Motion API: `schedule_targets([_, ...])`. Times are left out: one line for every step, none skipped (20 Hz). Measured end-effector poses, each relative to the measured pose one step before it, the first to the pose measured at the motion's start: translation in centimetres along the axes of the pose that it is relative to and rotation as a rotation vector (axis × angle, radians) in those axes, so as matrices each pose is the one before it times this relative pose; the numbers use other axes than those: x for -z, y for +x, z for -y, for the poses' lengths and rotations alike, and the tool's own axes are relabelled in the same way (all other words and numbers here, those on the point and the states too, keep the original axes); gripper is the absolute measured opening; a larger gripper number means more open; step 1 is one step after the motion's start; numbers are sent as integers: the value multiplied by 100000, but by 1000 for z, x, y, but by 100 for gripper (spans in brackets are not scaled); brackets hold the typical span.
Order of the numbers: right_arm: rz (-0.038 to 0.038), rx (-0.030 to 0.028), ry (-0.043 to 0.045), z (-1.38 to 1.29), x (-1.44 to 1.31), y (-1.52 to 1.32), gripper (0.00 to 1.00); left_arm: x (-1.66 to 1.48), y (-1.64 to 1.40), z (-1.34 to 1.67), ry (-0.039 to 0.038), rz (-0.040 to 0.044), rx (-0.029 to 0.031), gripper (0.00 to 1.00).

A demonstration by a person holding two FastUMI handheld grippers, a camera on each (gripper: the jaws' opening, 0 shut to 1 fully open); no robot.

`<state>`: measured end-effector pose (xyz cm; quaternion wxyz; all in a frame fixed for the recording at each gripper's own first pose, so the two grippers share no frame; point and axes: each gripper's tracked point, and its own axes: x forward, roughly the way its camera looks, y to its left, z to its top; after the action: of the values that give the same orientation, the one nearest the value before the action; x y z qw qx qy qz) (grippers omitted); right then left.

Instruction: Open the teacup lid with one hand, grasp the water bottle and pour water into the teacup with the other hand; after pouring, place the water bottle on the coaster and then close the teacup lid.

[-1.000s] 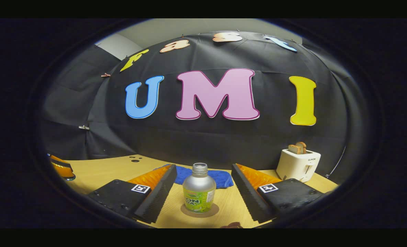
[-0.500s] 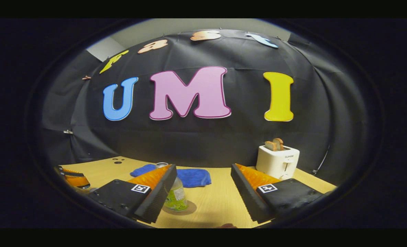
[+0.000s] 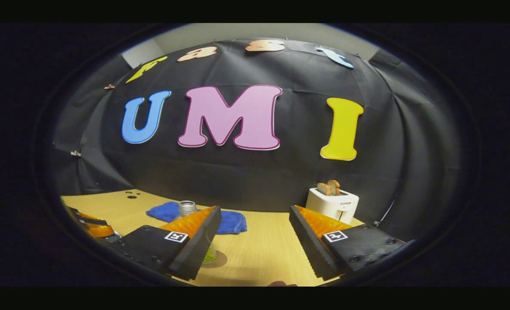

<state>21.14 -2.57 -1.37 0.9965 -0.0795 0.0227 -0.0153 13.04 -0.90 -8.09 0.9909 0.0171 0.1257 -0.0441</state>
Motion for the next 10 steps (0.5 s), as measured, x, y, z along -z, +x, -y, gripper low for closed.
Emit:
schedule_targets([232, 428, -2947, -72, -27, 39, 98, 327, 234, -20, 454, -1161, -97, 31])
schedule_targets([-147, -122, -2494, -365, 54, -54, 98, 248, 188, -219, 165, -947, -691, 31])
schedule_targets([-111, -636, -1859, -426, 73, 12, 96, 228, 126, -104, -226, -864, -529, 31])
schedule_targets([-249, -427, -1628, -452, 108, 53, 98, 251, 80, -65, -442, -792, -167, 31])
schedule_targets([-988, -95, -1704, -401, 270, 185, 98, 326, 75, 21, -599, -852, 184, 31])
schedule_targets([-1365, -237, -1444, -339, 413, 35, 98, 200, -16, -170, -753, -841, -645, 31])
schedule_targets([-820, -628, -944, -343, 181, 85, 99, -146, -9, -131, 134, 618, -119, 31])
schedule_targets([-301, -445, -333, -296, 1, 17, 96, 37, 50, -74, 49, 98, -137, 32])
schedule_targets([597, -130, 462, -120, -195, -67, 98, 63, -138, 51, 27, -125, 234, 32])
schedule_targets([1033, -200, 895, -80, -359, -96, 98, 22, -21, 59, 105, -189, 370, 33])
